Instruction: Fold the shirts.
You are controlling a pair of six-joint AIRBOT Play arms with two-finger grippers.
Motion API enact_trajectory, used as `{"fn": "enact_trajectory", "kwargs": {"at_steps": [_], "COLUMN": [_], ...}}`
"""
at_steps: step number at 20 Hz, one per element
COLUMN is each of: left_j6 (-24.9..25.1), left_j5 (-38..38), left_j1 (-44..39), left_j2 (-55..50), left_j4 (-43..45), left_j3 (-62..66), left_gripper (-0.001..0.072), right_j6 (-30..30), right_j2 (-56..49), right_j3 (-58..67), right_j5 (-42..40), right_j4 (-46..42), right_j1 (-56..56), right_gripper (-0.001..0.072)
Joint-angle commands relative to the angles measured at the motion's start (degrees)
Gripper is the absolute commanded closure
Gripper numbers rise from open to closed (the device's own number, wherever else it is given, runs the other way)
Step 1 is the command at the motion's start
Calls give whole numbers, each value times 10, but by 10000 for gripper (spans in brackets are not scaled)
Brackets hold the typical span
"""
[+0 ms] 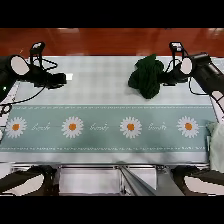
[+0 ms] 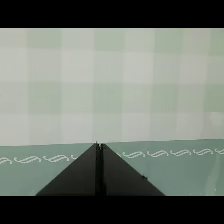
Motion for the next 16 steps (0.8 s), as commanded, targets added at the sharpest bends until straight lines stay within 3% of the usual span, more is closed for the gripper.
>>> {"fn": "enact_trajectory", "kwargs": {"at_steps": [1,14,16], "left_j6": [0,0,0], "left_j5": [0,0,29], "left_j1": [0,0,0], "left_j2": [0,0,0], "left_j4": [0,0,0], "left_j3": [0,0,0], "left_gripper": [690,690,690], "right_j6": [0,0,0], "right_j2": [0,0,0], "right_j3": [0,0,0], "right_j5": [0,-2,-3], "right_j4": [0,0,0], "right_j1": [1,1,1], "right_gripper": [687,687,687]}}
